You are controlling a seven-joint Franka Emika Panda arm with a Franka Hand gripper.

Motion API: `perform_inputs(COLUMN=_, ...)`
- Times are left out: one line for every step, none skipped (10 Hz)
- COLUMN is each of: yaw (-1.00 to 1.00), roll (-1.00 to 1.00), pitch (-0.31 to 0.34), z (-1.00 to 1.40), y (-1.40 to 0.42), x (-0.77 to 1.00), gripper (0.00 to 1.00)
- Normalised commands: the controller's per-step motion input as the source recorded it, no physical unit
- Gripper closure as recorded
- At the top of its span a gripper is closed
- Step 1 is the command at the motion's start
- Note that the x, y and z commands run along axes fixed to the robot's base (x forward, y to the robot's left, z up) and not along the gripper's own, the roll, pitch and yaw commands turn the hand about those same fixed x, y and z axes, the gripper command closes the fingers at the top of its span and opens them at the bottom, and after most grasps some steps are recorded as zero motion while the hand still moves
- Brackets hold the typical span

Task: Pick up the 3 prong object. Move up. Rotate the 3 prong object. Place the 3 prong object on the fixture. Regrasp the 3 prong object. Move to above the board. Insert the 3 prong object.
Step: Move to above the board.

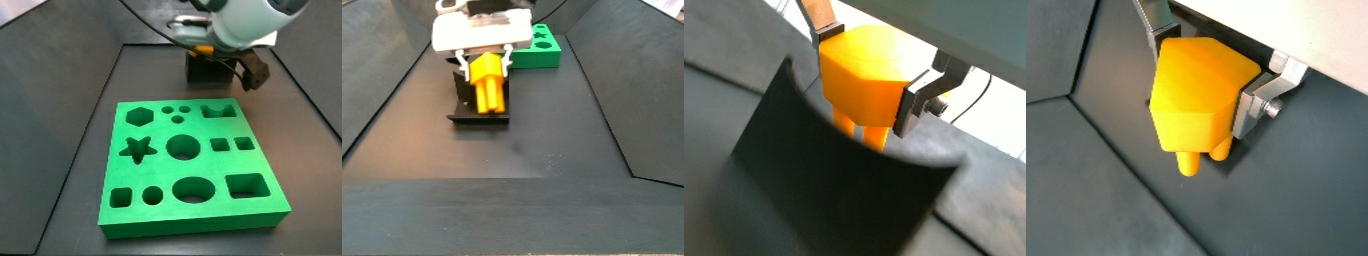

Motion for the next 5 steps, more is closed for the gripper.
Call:
perform_inputs(yaw=0.09, roll=0.00, pitch=0.293, z=1.00, y=0.18, x=-0.38, gripper=1.00)
perform_inputs(yaw=0.15, roll=-0.04, pitch=0.261, z=1.00, y=0.17, x=-0.36, gripper=1.00)
perform_inputs(yaw=0.21, roll=-0.06, pitch=0.176, z=1.00, y=0.16, x=-0.34, gripper=1.00)
perform_inputs(yaw=0.23, roll=-0.05, pitch=0.129, z=1.00, y=0.15, x=-0.33, gripper=1.00)
perform_inputs(yaw=0.23, roll=-0.05, pitch=0.033, z=1.00, y=0.14, x=-0.31, gripper=1.00)
